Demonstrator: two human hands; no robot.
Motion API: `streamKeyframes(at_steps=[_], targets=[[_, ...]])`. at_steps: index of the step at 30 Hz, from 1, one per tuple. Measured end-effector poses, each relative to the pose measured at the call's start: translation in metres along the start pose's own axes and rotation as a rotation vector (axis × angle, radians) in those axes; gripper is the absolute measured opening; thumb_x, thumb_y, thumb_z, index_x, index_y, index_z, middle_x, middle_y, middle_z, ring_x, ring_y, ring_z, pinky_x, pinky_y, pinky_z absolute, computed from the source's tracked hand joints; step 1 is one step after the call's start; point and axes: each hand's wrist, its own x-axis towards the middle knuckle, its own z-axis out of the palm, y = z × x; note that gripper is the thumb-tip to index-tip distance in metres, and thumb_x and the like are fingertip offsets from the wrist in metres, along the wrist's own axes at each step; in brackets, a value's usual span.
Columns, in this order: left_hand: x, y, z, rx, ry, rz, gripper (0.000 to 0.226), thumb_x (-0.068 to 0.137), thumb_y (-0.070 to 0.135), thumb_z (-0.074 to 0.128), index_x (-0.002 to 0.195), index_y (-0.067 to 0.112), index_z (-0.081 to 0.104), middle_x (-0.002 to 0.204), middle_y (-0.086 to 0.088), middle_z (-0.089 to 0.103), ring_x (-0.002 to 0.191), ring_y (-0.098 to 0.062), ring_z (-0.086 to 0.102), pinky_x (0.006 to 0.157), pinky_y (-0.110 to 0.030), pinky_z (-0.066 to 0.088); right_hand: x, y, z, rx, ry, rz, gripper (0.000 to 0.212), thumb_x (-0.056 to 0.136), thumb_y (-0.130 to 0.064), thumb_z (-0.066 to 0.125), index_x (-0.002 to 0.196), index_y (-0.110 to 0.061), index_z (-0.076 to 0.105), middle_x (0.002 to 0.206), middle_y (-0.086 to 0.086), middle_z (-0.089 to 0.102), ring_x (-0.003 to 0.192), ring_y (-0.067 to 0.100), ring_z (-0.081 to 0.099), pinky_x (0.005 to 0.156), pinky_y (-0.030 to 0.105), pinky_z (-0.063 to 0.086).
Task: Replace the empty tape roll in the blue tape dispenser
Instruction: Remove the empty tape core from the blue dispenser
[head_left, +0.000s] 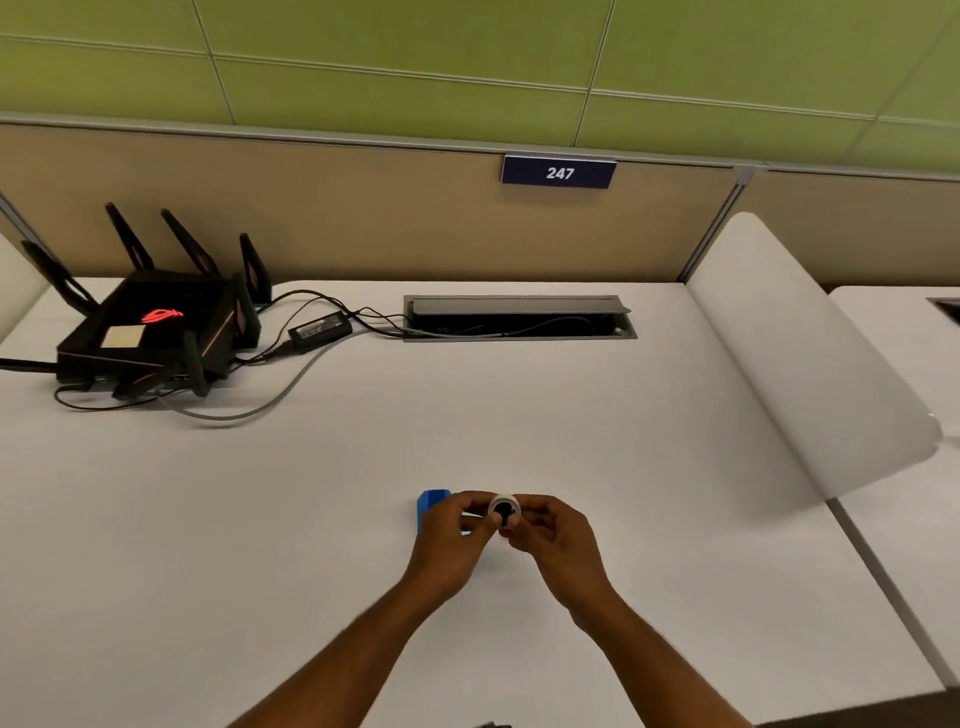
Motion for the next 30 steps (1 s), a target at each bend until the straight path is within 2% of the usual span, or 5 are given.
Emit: streamKeyframes(at_steps=[6,16,19,23,30], targets=[[0.007,0.008,0.033,0.016,-0.011,-0.093,0.022,0.090,0.024,0.069,0.111,0.016,0.069,0.102,-0.002,0.073,0.093,-0.019,0.072,0.086,-0.035,0.061,0.000,0.012,-0.023,-0.058,0.118,0.013,0.016,0.090,-0.029,0.079,0.104,-0.024,0.078,0.097,-0.006,0.081,0.088,0.012,0.079,0.081,0.030,0.064],[0.042,0.021,0.072,0.205,-0.079,-0.162,0.016,0.091,0.019,0.068,0.104,0.010,0.068,0.102,-0.010,0.073,0.087,-0.022,0.073,0.083,-0.032,0.061,0.028,0.019,-0.059,-0.220,0.153,0.060,0.008,0.088,-0.026,0.080,0.095,-0.023,0.081,0.081,-0.003,0.081,0.075,0.011,0.078,0.083,0.037,0.065],[0.053,0.025,0.082,0.283,-0.084,-0.162,0.013,0.093,0.015,0.064,0.104,0.010,0.066,0.103,-0.012,0.071,0.092,-0.025,0.071,0.088,-0.037,0.060,0.040,0.018,-0.065,-0.254,0.154,0.067,0.010,0.086,-0.028,0.081,0.094,-0.023,0.081,0.082,-0.004,0.081,0.075,0.010,0.078,0.083,0.035,0.065],[0.066,0.029,0.095,0.390,-0.036,-0.173,0.012,0.090,0.010,0.065,0.102,0.011,0.068,0.103,-0.009,0.071,0.092,-0.022,0.067,0.084,-0.031,0.057,0.057,0.018,-0.074,-0.278,0.144,0.088,0.009,0.084,-0.021,0.080,0.093,-0.022,0.082,0.086,-0.004,0.081,0.080,0.014,0.077,0.080,0.032,0.064],[0.084,0.036,0.109,0.370,0.043,-0.243,0.013,0.087,0.013,0.070,0.098,0.007,0.070,0.099,-0.012,0.073,0.093,-0.026,0.068,0.086,-0.038,0.058,0.085,0.020,-0.088,-0.292,0.104,0.135,0.009,0.084,-0.016,0.081,0.093,-0.017,0.083,0.085,0.001,0.082,0.082,0.016,0.078,0.077,0.028,0.063]])
